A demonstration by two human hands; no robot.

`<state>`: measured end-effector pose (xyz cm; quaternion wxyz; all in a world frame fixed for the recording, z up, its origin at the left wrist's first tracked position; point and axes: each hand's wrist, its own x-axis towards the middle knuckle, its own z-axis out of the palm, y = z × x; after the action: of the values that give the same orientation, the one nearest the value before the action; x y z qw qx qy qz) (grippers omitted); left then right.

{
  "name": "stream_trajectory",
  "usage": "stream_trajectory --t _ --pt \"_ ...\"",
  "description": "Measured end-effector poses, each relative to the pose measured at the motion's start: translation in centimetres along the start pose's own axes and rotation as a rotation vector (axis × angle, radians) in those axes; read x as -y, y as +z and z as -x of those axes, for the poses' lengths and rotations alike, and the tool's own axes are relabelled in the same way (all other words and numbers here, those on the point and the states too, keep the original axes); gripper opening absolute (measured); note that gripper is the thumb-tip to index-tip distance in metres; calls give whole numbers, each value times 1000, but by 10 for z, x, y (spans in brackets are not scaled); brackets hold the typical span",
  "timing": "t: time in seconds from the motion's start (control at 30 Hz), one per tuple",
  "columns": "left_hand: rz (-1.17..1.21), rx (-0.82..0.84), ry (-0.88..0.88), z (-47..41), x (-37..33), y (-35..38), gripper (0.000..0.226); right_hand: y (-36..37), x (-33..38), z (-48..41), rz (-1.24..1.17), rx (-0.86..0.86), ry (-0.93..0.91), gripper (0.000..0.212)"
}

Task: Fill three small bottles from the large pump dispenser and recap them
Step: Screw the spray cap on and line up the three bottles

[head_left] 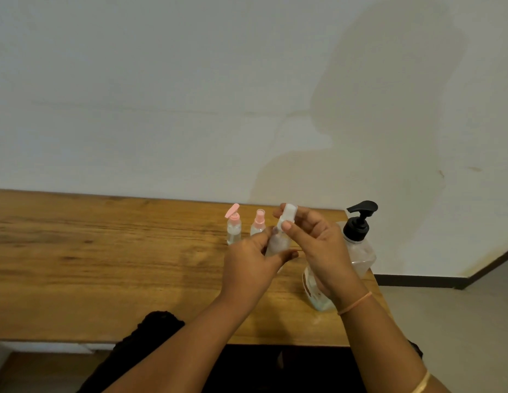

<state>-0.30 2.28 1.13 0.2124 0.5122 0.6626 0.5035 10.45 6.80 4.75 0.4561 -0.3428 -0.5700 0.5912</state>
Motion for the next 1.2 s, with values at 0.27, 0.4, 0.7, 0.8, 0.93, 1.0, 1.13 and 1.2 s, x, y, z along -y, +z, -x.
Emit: stream_trajectory --t 0.27,0.4,0.7,0.8,0.93,1.0,1.13,1.2 --pt "-22 31 -22 1 1 1 46 14 -10 -1 229 -233 10 40" --pt "60 42 -65 -2 -1 -1 39 4 -8 -1 6 -31 103 56" --pt "36 42 -38 0 0 0 42 6 -7 -5 176 -185 24 27" --pt "28 45 -52 -1 -1 -1 38 9 -11 -4 194 -187 33 37" --pt "94 49 -77 -3 -1 -2 45 3 -5 1 -101 43 143 47" --pt "98 50 -62 -4 0 -3 46 0 -1 1 -88 79 109 23" --pt "55 45 -28 -1 1 -1 47 2 0 -2 -23 -54 30 19" --pt "40 55 -34 0 1 -1 47 5 -4 -4 23 -157 42 23"
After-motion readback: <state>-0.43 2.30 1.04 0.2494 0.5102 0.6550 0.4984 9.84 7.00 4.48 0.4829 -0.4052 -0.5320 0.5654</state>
